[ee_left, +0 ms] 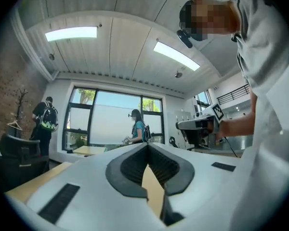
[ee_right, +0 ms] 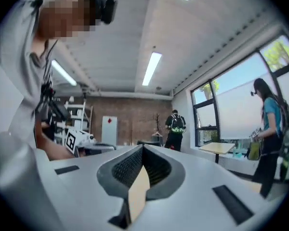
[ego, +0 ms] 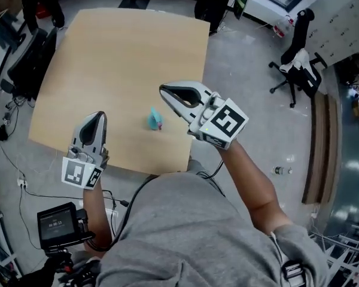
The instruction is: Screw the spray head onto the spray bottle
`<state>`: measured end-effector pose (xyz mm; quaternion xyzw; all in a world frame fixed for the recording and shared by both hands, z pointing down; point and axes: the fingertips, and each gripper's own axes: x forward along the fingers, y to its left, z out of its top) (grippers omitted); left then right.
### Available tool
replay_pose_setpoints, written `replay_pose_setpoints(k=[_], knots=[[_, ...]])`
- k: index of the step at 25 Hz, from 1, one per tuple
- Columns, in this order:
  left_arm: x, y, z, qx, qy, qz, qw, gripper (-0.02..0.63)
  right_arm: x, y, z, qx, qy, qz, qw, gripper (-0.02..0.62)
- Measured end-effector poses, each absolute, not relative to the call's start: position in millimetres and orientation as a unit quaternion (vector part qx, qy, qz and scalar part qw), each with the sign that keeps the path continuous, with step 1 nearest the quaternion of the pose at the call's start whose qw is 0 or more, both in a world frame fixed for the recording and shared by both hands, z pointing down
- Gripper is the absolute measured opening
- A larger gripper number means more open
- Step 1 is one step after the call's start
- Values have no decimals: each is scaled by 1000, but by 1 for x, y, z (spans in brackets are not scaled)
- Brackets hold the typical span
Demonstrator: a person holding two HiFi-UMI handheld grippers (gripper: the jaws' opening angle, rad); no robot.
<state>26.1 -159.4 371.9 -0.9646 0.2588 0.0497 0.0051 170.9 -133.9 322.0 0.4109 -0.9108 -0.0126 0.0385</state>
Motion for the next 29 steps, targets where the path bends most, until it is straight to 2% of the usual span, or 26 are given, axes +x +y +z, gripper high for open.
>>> replay_pose_setpoints(k=[2,4,12,16,21,29], knots=[[30,-137,340,-962,266,60,20,5,176,-98,302,419,-908,23,-21,6],[29,-120,321,-961,268,63,32,5,177,-75,294,421,-905,37,-43,6],[-14,-79,329,-949,311,50,36,3,155,-31,303,423,-906,3,-6,6],[-4,-19,327,-938,344,50,11,5,167,31,307,404,-914,25,27,6],[17,50,334,-931,365,13,16,5,191,99,305,397,-917,25,23,6],[-7,119,348,-919,395,12,-12,3,186,161,317,386,-921,53,22,6]])
